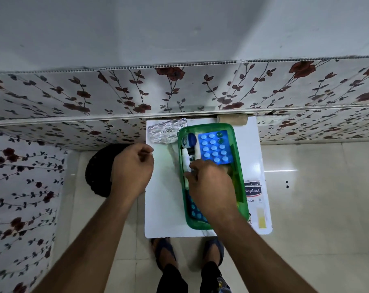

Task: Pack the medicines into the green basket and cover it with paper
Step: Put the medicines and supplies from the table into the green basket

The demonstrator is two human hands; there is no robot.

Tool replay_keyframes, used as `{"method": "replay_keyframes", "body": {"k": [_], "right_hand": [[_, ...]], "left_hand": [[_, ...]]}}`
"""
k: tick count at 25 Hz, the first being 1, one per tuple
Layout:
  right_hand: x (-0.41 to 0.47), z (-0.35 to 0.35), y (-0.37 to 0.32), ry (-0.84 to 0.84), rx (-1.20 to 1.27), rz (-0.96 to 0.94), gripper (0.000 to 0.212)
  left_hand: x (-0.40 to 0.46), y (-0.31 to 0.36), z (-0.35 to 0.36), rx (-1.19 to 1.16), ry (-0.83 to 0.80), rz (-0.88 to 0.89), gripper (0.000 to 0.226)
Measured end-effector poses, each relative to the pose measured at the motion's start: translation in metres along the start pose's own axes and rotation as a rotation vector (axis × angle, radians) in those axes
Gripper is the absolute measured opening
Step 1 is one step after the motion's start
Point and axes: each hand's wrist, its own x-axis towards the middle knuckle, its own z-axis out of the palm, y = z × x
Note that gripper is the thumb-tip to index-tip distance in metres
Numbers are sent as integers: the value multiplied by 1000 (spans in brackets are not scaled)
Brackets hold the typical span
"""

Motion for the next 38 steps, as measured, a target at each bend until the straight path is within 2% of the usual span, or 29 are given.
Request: {"method": "replay_keyframes", "body": {"k": [3, 6, 8, 11, 14, 19, 21, 23, 25, 28, 31, 32, 34, 36, 38], "right_hand": [[-3, -1, 3, 22, 37, -58, 17], [-5, -27, 20, 210, 302, 37, 15], [-5, -51, 39, 327, 440, 142, 14], [0, -70, 77, 423, 469, 261, 17], [12, -62, 115, 366, 432, 369, 17], [16, -46, 143, 229, 313, 411, 18], [14, -45, 148, 182, 266, 434, 17], [10, -45, 154, 83, 184, 455, 19], [4, -45, 155, -37, 123, 474, 34], [-4, -39, 151, -99, 44, 471, 55], [-6, -33, 151, -52, 66, 484, 54], [-6, -32, 153, -45, 106, 504, 51], [-5, -32, 156, -56, 168, 534, 45], [-5, -34, 160, -65, 182, 525, 37], [-7, -37, 162, -60, 173, 501, 31]], "left_hand": [[-1, -14, 0, -37, -41, -27, 17], [10, -18, 2, -9, -62, 36, 18], [31, -16, 10, 139, -99, 189, 29], [67, -9, 32, 435, -220, 390, 57], [84, -3, 47, 586, -251, 441, 71], [90, -3, 45, 640, -199, 419, 84], [89, -8, 40, 512, -192, 363, 73], [86, -10, 33, 331, -193, 277, 48], [78, -7, 24, 197, -164, 168, 28], [59, 2, 4, 77, -8, 70, 20], [25, 34, -20, -189, 109, 62, 16], [13, 49, -25, -273, 99, 69, 17], [-8, 75, -24, -303, -35, 97, 23], [-21, 91, -7, -181, -187, 147, 24], [-22, 99, 14, -30, -243, 198, 26]]}}
